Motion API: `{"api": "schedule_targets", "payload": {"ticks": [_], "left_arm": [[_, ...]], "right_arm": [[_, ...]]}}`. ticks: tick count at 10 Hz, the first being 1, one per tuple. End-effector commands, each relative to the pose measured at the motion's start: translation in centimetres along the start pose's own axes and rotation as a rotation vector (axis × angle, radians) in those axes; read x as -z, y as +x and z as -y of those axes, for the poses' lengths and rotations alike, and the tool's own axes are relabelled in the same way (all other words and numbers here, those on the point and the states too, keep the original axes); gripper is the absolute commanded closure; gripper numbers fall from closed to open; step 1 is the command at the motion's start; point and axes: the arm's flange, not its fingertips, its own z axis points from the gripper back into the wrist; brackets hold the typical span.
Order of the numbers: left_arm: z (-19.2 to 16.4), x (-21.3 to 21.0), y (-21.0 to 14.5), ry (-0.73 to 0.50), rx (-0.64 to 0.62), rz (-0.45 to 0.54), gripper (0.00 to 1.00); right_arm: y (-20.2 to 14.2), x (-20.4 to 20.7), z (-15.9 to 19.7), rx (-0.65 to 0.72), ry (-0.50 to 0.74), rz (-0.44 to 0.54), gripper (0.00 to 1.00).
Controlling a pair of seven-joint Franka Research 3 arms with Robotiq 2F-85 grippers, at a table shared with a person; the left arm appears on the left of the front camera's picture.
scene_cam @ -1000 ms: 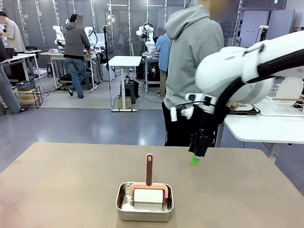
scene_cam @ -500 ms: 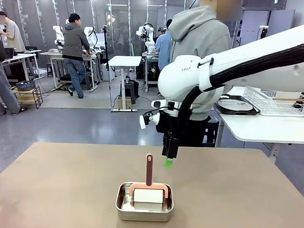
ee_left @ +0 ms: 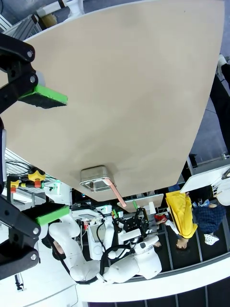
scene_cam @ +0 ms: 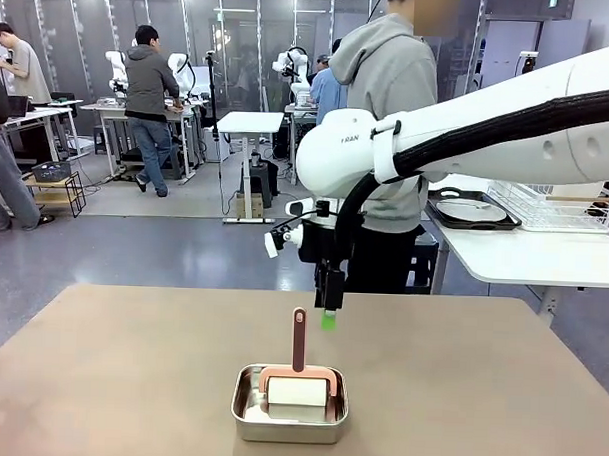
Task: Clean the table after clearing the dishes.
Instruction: When the right (or left) Handle tray is removed, use the right hand (or left hand) to clean the right (or left) side of the table with the Lint Roller.
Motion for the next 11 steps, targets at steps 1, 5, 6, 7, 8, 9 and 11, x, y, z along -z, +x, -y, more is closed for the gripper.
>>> {"api": "schedule_targets", "payload": {"ticks": [1,5,6,7,8,9,11], "left_arm": [[0.3,-0.2,-0.5,0.013,0.016,-0.008,0.00],[0.3,-0.2,-0.5,0.013,0.016,-0.008,0.00],[0.3,-0.2,-0.5,0.013,0.016,-0.008,0.00],[0.3,-0.2,-0.5,0.013,0.016,-0.008,0.00],[0.3,-0.2,-0.5,0.013,0.016,-0.008,0.00],[0.3,-0.2,-0.5,0.013,0.016,-0.008,0.00],[0.3,-0.2,-0.5,0.013,0.016,-0.008,0.00]], "right_arm": [[1.6,-0.3,0.3,0.029,0.011,-0.051,0.00],[3.9,0.7,0.7,0.050,0.047,-0.084,0.00],[4.5,1.1,0.8,0.046,0.055,-0.091,0.00],[5.0,1.6,0.8,0.042,0.061,-0.101,0.00],[5.4,2.1,0.7,0.037,0.070,-0.109,0.00],[5.6,2.6,0.7,0.036,0.075,-0.106,0.00],[5.7,3.3,0.7,0.031,0.092,-0.111,0.00]]}}
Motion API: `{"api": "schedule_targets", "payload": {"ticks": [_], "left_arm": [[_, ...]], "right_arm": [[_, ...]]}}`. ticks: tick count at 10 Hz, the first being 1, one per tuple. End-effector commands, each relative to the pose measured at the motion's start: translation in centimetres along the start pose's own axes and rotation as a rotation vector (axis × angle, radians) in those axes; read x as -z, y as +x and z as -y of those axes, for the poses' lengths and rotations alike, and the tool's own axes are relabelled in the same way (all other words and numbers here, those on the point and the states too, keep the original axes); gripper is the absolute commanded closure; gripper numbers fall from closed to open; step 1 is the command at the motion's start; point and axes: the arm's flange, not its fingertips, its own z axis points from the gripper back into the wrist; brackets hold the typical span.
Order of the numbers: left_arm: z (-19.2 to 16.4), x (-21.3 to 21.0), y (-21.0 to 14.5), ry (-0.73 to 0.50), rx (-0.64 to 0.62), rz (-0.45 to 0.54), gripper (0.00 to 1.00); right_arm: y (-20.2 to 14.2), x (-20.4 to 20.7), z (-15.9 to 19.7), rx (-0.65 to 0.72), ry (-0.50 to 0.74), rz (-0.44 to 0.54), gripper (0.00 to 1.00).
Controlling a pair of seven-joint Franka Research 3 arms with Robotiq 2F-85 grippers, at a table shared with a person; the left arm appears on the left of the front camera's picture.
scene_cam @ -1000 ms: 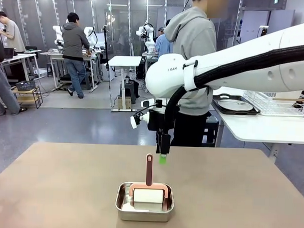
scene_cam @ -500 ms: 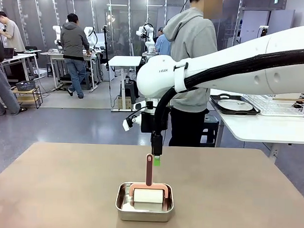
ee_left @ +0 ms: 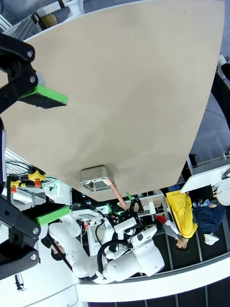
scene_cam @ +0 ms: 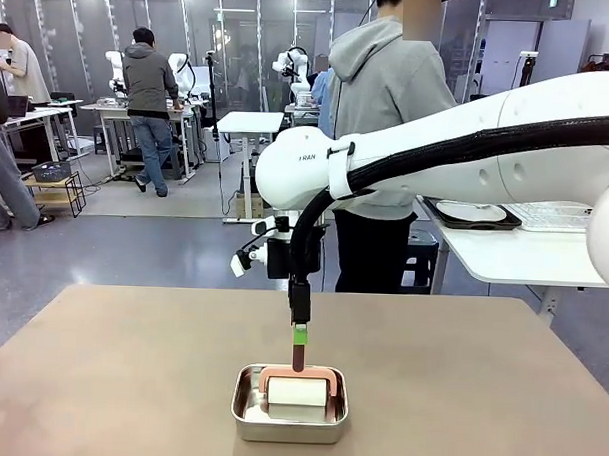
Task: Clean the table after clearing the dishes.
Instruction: When the right (or left) Handle tray is removed, use the right hand (or left hand) to clean the right (or left) side of the table with the Lint Roller.
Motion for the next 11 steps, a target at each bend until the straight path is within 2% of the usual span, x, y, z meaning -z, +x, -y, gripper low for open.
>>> {"api": "schedule_targets", "payload": {"ticks": [1,3,4,5,6,7,8,9,10,11], "left_arm": [[0.27,-0.21,-0.48,0.013,0.016,-0.008,0.00],[0.27,-0.21,-0.48,0.013,0.016,-0.008,0.00],[0.27,-0.21,-0.48,0.013,0.016,-0.008,0.00],[0.27,-0.21,-0.48,0.013,0.016,-0.008,0.00],[0.27,-0.21,-0.48,0.013,0.016,-0.008,0.00],[0.27,-0.21,-0.48,0.013,0.016,-0.008,0.00],[0.27,-0.21,-0.48,0.013,0.016,-0.008,0.00],[0.27,-0.21,-0.48,0.013,0.016,-0.008,0.00],[0.27,-0.21,-0.48,0.013,0.016,-0.008,0.00],[0.27,-0.21,-0.48,0.013,0.016,-0.008,0.00]], "right_arm": [[0.52,0.03,-0.18,0.013,0.001,-0.024,0.00],[0.52,0.37,-0.18,0.005,0.013,-0.033,0.00],[0.45,0.38,-0.24,-0.009,0.012,-0.031,0.06],[0.49,0.41,-0.28,-0.018,0.010,-0.031,0.19],[0.56,0.54,-0.25,-0.019,0.015,-0.033,0.25],[0.55,0.65,-0.20,-0.018,0.017,-0.035,0.38],[0.35,0.59,-0.16,-0.016,0.011,-0.030,0.45],[0.15,0.57,-0.16,-0.013,0.009,-0.026,0.58],[0.03,0.52,-0.22,-0.011,0.005,-0.024,0.64],[-0.05,0.36,-0.31,-0.009,-0.008,-0.026,0.77]]}}
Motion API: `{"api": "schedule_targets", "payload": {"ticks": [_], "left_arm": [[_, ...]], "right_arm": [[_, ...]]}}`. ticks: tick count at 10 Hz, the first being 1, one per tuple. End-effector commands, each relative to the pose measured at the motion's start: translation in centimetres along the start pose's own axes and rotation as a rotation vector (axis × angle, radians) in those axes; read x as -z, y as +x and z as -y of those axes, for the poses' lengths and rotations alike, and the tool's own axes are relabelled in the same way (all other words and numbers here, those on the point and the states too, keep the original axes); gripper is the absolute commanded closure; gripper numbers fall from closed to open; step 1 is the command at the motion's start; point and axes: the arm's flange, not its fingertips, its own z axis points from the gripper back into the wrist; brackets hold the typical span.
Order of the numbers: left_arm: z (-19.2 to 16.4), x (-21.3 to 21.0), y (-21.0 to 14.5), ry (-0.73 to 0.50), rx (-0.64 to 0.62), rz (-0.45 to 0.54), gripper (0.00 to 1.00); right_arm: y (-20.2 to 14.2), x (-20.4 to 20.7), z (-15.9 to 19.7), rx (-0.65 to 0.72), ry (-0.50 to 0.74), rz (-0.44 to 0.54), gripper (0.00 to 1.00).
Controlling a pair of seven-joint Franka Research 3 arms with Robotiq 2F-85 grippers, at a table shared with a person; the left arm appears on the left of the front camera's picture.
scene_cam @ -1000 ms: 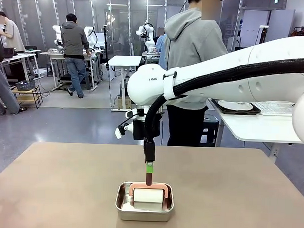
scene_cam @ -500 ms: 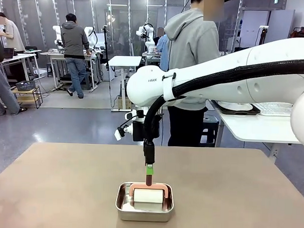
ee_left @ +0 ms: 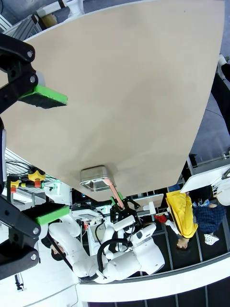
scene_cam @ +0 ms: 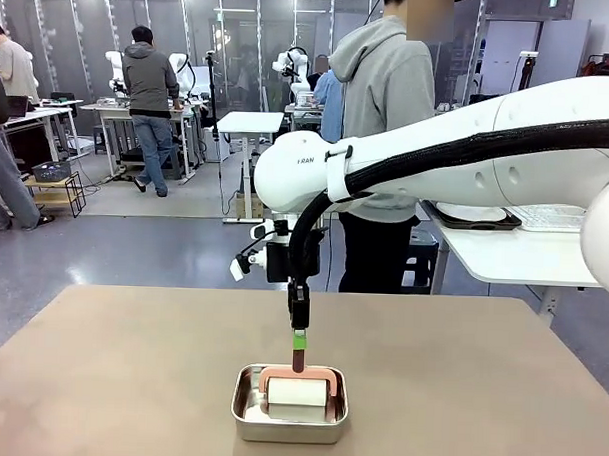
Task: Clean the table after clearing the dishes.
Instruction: When the right (or left) Handle tray is removed, use the right hand (or left hand) to clean the right (or left) side of the table with the Lint Roller.
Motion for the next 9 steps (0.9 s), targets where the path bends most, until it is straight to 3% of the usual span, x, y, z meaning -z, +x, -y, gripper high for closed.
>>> {"api": "schedule_targets", "payload": {"ticks": [1,2,3,6,9], "left_arm": [[0.3,-0.2,-0.5,0.013,0.016,-0.008,0.00],[0.3,-0.2,-0.5,0.013,0.016,-0.008,0.00],[0.3,-0.2,-0.5,0.013,0.016,-0.008,0.00],[0.3,-0.2,-0.5,0.013,0.016,-0.008,0.00],[0.3,-0.2,-0.5,0.013,0.016,-0.008,0.00]], "right_arm": [[-0.1,-0.1,-0.5,-0.005,-0.030,-0.017,0.83],[-0.1,-0.1,-0.5,-0.011,-0.032,-0.016,0.96],[-0.1,-0.2,-0.5,-0.015,-0.035,-0.016,1.00],[-0.2,-0.7,-0.8,-0.010,-0.051,-0.021,0.99],[-1.7,-5.0,-3.5,0.091,-0.113,0.017,0.99]]}}
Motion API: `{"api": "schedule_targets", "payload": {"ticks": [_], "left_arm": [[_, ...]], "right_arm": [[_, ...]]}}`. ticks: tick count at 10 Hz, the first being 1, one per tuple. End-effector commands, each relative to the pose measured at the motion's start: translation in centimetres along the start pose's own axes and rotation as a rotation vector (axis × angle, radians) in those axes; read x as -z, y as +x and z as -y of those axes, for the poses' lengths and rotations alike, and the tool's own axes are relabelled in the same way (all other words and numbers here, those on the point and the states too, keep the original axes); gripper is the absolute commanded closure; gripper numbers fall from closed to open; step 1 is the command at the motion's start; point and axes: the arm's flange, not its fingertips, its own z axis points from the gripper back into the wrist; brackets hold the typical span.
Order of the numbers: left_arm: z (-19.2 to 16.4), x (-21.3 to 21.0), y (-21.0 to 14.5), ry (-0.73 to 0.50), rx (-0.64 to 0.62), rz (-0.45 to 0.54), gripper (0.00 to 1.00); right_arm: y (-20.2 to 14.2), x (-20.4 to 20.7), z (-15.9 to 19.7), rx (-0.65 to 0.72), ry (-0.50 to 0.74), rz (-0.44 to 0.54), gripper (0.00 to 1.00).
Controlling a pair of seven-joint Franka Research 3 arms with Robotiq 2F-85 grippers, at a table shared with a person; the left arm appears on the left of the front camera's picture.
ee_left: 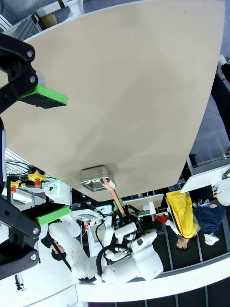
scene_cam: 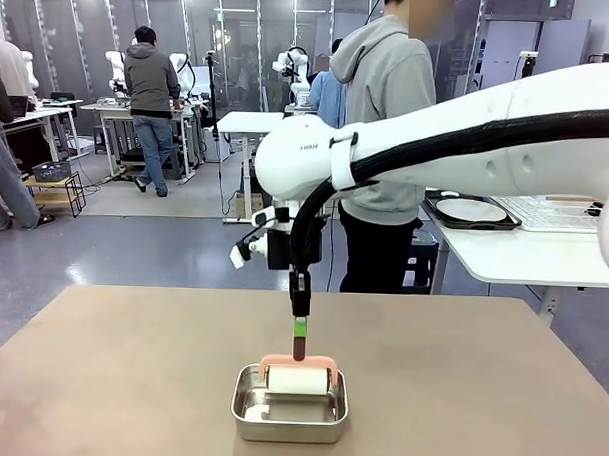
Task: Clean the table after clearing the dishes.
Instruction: When the right (or left) Handle tray is removed, use the right hand (or left hand) to clean the right (or left) side of the table with the Lint Roller.
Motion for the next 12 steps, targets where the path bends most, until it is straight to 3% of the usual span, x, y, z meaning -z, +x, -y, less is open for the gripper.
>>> {"api": "schedule_targets", "payload": {"ticks": [1,3,5,7,8,10,11,12], "left_arm": [[0.3,-0.2,-0.5,0.012,0.017,-0.009,0.00],[0.3,-0.2,-0.5,0.012,0.017,-0.009,0.00],[0.3,-0.2,-0.5,0.012,0.017,-0.009,0.00],[0.3,-0.2,-0.5,0.012,0.017,-0.009,0.00],[0.3,-0.2,-0.5,0.012,0.017,-0.009,0.00],[0.3,-0.2,-0.5,0.012,0.017,-0.009,0.00],[0.3,-0.2,-0.5,0.012,0.017,-0.009,0.00],[0.3,-0.2,-0.5,0.012,0.017,-0.009,0.00]], "right_arm": [[-2.3,-3.7,-2.6,0.114,-0.081,0.029,0.99],[-5.3,-6.9,-4.1,0.287,-0.188,0.068,0.99],[-10.2,-7.3,-4.4,0.550,-0.168,0.214,0.99],[-16.2,-5.2,-3.8,0.944,-0.120,0.420,0.99],[-18.6,-4.3,-3.6,1.077,-0.125,0.500,0.99],[-21.6,-3.5,-3.8,1.176,-0.147,0.618,0.99],[-22.0,-3.3,-3.7,1.160,-0.141,0.643,0.99],[-22.6,-4.2,-1.4,1.119,-0.072,0.534,0.99]]}}
